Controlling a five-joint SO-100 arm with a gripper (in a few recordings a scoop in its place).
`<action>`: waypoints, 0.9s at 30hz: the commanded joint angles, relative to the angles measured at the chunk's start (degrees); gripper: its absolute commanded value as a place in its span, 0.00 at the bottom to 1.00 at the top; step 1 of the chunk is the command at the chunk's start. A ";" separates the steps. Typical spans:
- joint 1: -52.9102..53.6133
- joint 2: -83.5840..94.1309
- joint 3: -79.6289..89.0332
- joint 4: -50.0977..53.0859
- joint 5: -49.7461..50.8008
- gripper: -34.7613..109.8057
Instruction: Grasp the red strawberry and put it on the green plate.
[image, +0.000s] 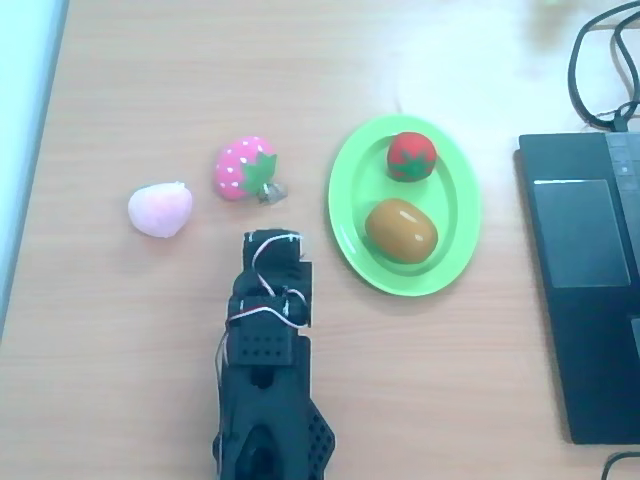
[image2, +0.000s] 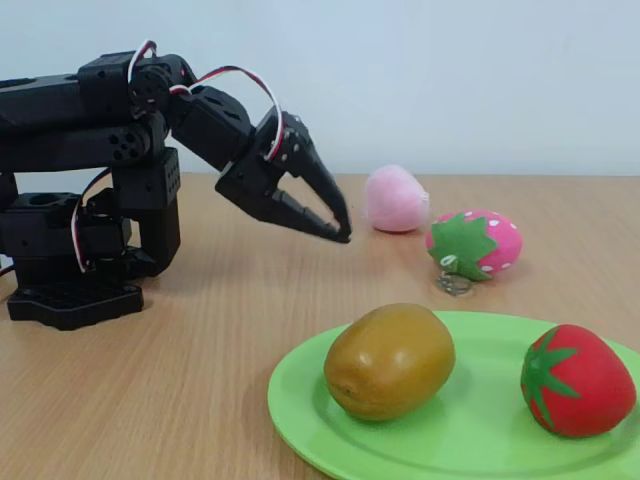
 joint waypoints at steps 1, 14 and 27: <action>-1.14 1.49 -0.62 7.82 0.62 0.18; -5.80 1.49 -2.64 16.52 -0.44 0.18; -5.80 1.49 -2.64 16.52 -0.44 0.18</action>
